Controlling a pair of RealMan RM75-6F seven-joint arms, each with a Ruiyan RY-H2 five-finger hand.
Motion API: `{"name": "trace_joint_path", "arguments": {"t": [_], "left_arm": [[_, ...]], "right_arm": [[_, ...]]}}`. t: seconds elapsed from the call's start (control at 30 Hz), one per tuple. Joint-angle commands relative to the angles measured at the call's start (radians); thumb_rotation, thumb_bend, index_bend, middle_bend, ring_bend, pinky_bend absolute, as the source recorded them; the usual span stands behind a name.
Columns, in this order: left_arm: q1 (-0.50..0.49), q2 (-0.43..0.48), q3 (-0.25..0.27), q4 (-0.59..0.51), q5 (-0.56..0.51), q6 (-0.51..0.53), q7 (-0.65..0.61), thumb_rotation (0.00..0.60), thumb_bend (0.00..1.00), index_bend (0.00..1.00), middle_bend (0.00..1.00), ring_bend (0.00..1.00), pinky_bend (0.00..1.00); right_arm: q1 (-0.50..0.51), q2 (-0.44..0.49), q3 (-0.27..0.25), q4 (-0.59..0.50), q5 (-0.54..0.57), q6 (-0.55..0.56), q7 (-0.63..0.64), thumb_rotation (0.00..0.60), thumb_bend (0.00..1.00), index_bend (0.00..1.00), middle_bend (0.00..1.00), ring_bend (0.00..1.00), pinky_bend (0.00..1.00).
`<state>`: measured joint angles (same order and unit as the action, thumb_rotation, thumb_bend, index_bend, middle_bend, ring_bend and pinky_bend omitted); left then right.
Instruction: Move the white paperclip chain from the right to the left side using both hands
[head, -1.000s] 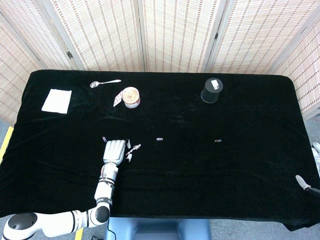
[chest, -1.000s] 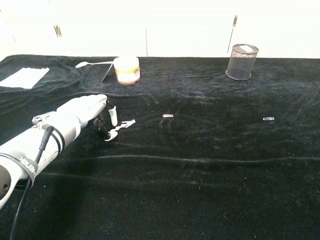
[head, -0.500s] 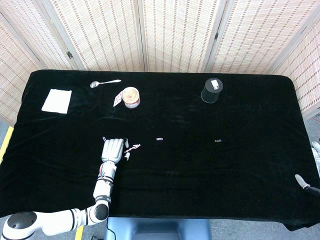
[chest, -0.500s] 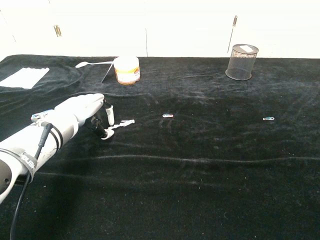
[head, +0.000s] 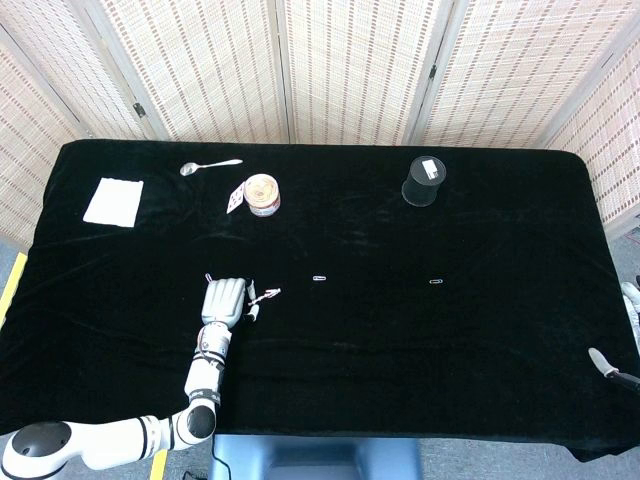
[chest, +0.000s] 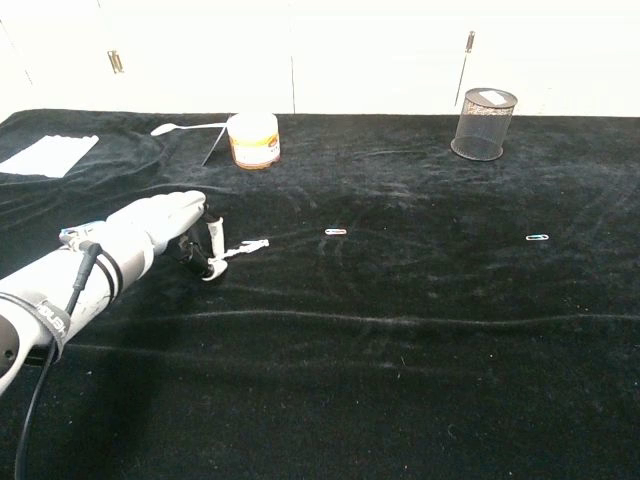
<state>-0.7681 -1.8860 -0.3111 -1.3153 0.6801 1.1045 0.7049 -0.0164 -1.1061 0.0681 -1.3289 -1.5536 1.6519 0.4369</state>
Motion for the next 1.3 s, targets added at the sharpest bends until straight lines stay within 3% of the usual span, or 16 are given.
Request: {"name": "trace_joint_path", "arguments": {"t": [0.03, 0.33, 0.67, 1.3], "left_arm": [[-0.003, 0.001, 0.001, 0.000, -0.006, -0.003, 0.003, 0.600, 0.44, 0.56, 1.00, 1.00, 1.00], [-0.007, 0.006, 0.003, -0.003, -0.019, -0.004, -0.001, 0.600, 0.58, 0.62, 1.00, 1.00, 1.00], [-0.001, -0.001, 0.008, 0.005, 0.013, 0.023, -0.036, 0.600, 0.62, 0.75, 1.00, 1.00, 1.00], [0.031, 0.021, 0.012, -0.013, 0.091, 0.035, -0.135, 0.600, 0.67, 0.80, 1.00, 1.00, 1.00]], "right_arm": [[0.001, 0.000, 0.000, 0.000, 0.000, -0.002, -0.002, 0.600, 0.25, 0.00, 0.00, 0.00, 0.00], [0.003, 0.000, 0.002, 0.000, 0.003, -0.013, -0.005, 0.600, 0.25, 0.01, 0.00, 0.00, 0.00], [0.005, 0.000, 0.002, 0.000, 0.004, -0.022, -0.004, 0.600, 0.25, 0.01, 0.00, 0.00, 0.00], [0.019, -0.017, 0.011, 0.038, 0.014, -0.043, 0.016, 0.600, 0.25, 0.02, 0.00, 0.00, 0.00]]}}
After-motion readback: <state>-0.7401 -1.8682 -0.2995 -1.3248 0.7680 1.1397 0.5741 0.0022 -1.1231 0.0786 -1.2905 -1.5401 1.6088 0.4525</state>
